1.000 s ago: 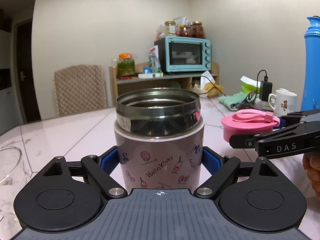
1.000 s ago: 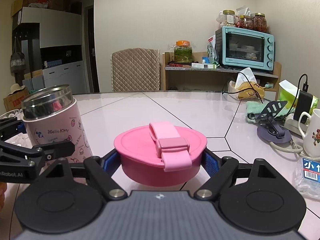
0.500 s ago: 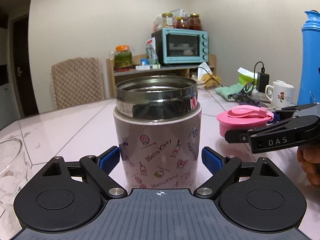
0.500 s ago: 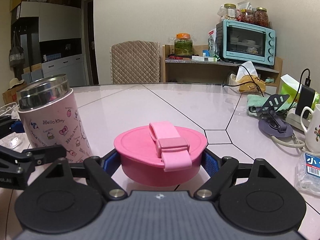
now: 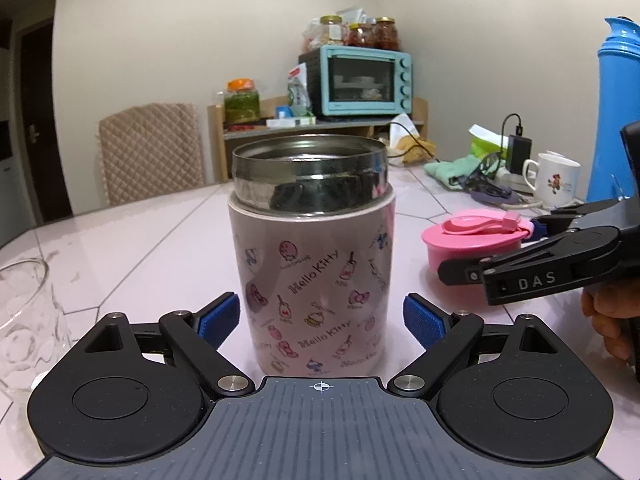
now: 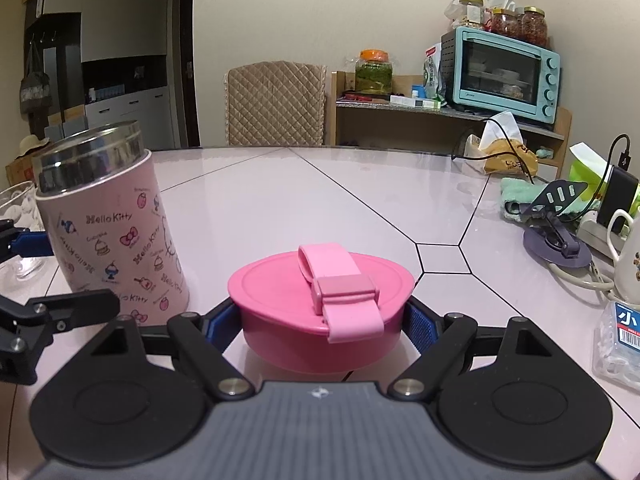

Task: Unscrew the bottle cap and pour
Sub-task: 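Open the right gripper to release the pink lid on the table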

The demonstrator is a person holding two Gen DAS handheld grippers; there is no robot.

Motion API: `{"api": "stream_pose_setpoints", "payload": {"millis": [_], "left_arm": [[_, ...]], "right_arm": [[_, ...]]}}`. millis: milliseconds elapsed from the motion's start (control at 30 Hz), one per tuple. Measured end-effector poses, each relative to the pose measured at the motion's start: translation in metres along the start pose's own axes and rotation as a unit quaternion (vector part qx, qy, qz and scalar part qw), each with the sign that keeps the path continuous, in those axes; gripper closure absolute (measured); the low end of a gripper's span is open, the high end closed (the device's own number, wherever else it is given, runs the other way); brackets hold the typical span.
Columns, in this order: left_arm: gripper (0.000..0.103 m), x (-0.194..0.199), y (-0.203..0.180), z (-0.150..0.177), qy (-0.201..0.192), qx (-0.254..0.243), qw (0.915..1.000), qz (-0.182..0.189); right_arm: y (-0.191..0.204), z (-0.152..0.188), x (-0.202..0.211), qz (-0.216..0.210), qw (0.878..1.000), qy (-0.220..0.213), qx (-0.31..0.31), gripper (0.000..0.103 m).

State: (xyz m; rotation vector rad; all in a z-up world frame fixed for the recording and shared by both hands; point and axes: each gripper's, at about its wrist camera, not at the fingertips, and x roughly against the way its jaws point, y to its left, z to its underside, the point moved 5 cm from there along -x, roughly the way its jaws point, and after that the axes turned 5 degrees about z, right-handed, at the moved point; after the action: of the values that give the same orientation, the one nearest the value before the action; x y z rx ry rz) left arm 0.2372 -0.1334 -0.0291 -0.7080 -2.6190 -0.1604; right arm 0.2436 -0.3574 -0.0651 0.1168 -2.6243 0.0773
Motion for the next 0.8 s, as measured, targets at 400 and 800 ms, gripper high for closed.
{"api": "stream_pose_setpoints", "payload": {"millis": [400,800], "left_arm": [[0.01,0.003,-0.004,0.004,0.01,0.0,0.9999,0.003],[0.01,0.003,-0.005,0.006,0.018,-0.002,0.9998,0.003]], "right_arm": [[0.004,0.007,-0.001,-0.003,1.0,0.022,0.012,0.018],[0.007,0.012,-0.003,-0.001,0.999,0.041,0.02,0.017]]}}
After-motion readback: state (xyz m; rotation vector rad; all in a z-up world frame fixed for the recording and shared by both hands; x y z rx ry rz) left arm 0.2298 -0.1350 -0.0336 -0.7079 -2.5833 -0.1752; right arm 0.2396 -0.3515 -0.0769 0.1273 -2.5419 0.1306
